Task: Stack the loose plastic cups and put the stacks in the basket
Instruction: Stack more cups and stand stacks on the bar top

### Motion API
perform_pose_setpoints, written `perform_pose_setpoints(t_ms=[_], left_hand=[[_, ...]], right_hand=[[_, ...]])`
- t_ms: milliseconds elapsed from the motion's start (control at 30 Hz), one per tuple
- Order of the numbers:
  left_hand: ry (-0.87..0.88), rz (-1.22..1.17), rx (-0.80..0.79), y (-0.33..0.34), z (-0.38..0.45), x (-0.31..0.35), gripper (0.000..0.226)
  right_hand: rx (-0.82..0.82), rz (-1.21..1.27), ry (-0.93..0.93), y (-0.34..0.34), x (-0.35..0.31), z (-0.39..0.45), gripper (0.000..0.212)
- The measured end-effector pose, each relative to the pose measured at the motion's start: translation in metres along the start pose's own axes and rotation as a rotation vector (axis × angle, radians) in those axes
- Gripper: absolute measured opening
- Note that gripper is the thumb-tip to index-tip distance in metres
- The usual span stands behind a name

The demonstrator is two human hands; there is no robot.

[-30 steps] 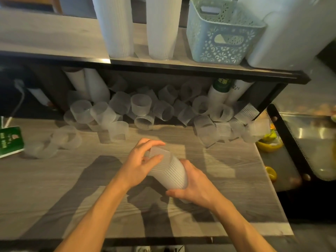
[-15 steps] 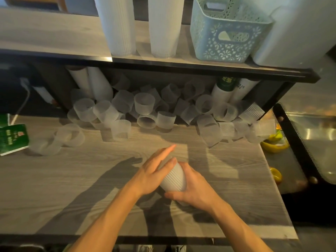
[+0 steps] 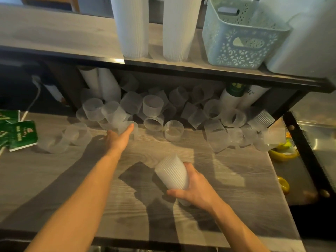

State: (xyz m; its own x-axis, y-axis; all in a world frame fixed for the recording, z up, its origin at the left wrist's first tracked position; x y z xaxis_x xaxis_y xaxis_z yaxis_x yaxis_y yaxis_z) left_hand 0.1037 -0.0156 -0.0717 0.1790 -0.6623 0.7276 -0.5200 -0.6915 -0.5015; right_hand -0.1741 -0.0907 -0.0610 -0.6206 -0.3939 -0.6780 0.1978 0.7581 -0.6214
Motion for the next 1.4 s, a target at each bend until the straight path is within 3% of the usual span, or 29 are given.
perform_pose_setpoints(t_ms=[167,367,500,567,667,767,867,1100,1267,1400], left_hand=[[-0.062,-0.073,-0.078,0.009,0.035,0.007,0.098],[-0.066,-0.346,-0.288,0.032,0.015,0.006,0.05],[-0.067,-0.503,-0.448,0.037,-0.02,-0.015,0.057],[0.001,-0.581,-0.455,0.035,-0.04,-0.018,0.054],[0.106,-0.666,-0.464,0.034,-0.073,-0.014,0.073],[0.237,-0.697,-0.489,0.035,-0.099,-0.01,0.075],[0.265,-0.713,-0.501,0.041,-0.122,-0.01,0.077],[0.318,-0.7,-0.482,0.05,-0.14,-0.005,0.055],[0.419,-0.496,-0.578,0.056,-0.154,-0.011,0.051],[0.377,-0.38,-0.66,0.056,-0.149,-0.02,0.065]], right_hand=[[-0.001,0.034,0.029,0.0,0.002,-0.002,0.088],[0.024,0.081,0.05,-0.006,0.007,-0.003,0.09],[0.01,0.085,0.052,-0.006,0.008,-0.002,0.086],[-0.005,0.062,0.051,-0.006,0.008,-0.001,0.088],[-0.006,0.047,0.035,-0.007,0.006,-0.001,0.091],[-0.005,0.057,0.015,-0.002,0.001,-0.003,0.092],[0.015,0.1,-0.03,0.0,-0.003,-0.007,0.092],[0.071,0.195,-0.05,-0.006,-0.01,-0.016,0.09],[0.117,0.218,-0.037,-0.01,-0.009,-0.018,0.079],[0.108,0.199,-0.038,-0.011,-0.001,-0.017,0.081]])
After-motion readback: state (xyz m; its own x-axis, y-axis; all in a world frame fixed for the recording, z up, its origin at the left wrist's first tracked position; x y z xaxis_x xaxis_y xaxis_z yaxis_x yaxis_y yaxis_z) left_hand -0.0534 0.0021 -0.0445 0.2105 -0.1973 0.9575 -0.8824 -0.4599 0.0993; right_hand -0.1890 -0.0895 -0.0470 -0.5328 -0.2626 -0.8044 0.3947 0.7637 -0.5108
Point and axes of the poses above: each hand's wrist, its own z-axis towards the middle knuckle, its own y-axis out of the palm, x = y × z, the point moved 2 cm from there along z, towards the middle knuckle, and after that the axes turned 5 degrees about -x, right-handed, at the moved point
